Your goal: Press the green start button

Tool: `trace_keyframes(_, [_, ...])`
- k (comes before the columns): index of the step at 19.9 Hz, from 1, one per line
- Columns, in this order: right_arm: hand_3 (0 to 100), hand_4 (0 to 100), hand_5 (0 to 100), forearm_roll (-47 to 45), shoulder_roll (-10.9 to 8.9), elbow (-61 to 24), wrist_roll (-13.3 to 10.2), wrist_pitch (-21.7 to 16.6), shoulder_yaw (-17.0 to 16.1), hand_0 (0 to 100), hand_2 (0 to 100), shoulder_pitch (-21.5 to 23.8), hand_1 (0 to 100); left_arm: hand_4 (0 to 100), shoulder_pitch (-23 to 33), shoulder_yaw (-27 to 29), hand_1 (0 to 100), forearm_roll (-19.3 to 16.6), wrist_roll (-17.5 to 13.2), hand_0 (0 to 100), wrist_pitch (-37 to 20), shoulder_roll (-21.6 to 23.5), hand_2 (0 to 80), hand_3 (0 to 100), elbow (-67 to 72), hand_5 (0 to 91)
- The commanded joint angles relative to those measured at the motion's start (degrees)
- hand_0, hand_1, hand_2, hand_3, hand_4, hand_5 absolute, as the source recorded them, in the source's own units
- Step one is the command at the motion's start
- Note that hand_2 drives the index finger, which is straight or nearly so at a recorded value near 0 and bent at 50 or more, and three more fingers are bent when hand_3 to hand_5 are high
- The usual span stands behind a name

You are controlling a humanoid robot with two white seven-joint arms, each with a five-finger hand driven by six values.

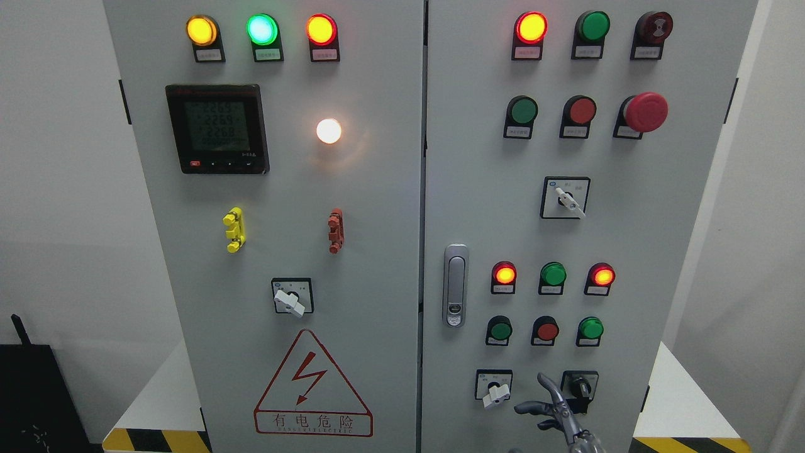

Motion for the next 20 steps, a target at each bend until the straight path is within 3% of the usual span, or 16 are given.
trace_keyframes(1, [5, 0, 0, -13.22, -0.08, -7.39, 2.26, 4.14, 5.55, 21, 0, 3.74, 15, 0, -0.01, 0.0, 56, 0.0, -0.02, 12, 0.03, 0.0, 0.0, 0, 0.0, 0.0])
trace_keyframes(4, [0, 0, 0, -17.28, -0.08, -8.28, 2.44, 4.86, 6.53, 15, 0, 4.36, 12, 0, -0.01, 0.0, 56, 0.0, -0.02, 12, 0.03, 0.0, 0.0, 0, 0.0, 0.0])
trace_keyframes(10, [0, 0, 0, -18.95, -0.16, -8.28, 2.62, 4.86, 7.14, 6, 0, 4.09, 8, 0, -0.01, 0.0, 56, 0.0, -0.02, 12, 0.03, 0.0, 0.0, 0, 0.0, 0.0])
trace_keyframes(20, [0, 0, 0, -20.27, -0.25, -8.19, 2.62, 6.0, 7.49, 1, 0, 3.83, 7, 0, -0.01, 0.0, 56, 0.0, -0.02, 12, 0.03, 0.0, 0.0, 0, 0.0, 0.0])
